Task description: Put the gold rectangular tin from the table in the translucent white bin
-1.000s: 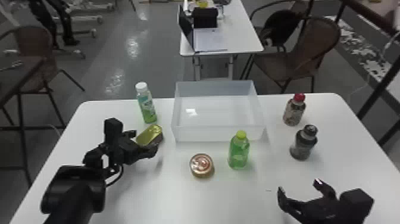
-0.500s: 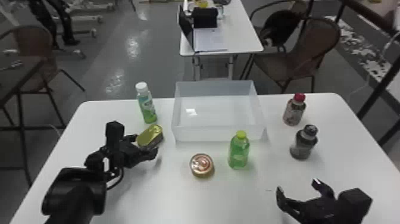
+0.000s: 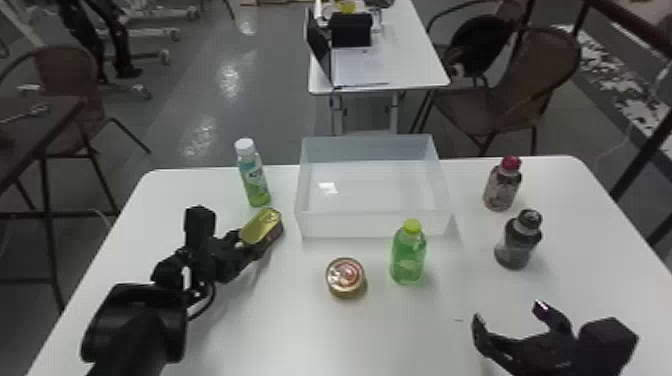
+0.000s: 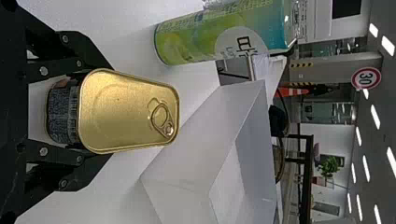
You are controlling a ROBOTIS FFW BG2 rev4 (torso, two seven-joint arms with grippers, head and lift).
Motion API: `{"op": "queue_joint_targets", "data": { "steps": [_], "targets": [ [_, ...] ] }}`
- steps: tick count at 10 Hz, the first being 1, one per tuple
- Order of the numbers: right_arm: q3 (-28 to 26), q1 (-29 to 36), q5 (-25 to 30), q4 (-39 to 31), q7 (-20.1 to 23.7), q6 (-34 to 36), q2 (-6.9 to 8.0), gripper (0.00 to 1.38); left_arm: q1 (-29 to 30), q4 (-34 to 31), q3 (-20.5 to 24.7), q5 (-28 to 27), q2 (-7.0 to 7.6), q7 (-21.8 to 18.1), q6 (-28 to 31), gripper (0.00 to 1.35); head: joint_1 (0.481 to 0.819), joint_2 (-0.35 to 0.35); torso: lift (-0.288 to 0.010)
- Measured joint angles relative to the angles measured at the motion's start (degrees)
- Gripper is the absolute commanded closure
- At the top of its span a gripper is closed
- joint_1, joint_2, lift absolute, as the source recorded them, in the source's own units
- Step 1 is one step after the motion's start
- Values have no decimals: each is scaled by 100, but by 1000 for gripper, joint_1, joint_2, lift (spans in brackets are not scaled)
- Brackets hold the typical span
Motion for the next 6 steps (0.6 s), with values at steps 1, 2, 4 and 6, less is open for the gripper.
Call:
{"op": "queue_joint_targets", "data": {
  "steps": [1,2,4,6],
  "targets": [
    [-3,9,-5,-2,4,-4,-1,85,15,-2,-17,-7,-16,20,-20,818,695,81,-56],
    [-8,30,-12,-18,4,-8,-1,87,36,-9,-22,-14,-44,24,-78,820,695,76,-56],
    [-35,103,-29,-69,4,-9,0,87,261,-527,-27,-78,-155,101,-11,820,695,66,-56],
    [-51,138,-44,-80,4,-9,-4,87,744,-1738,15,-267,-322,341,487,820,695,70,-56]
  ]
}}
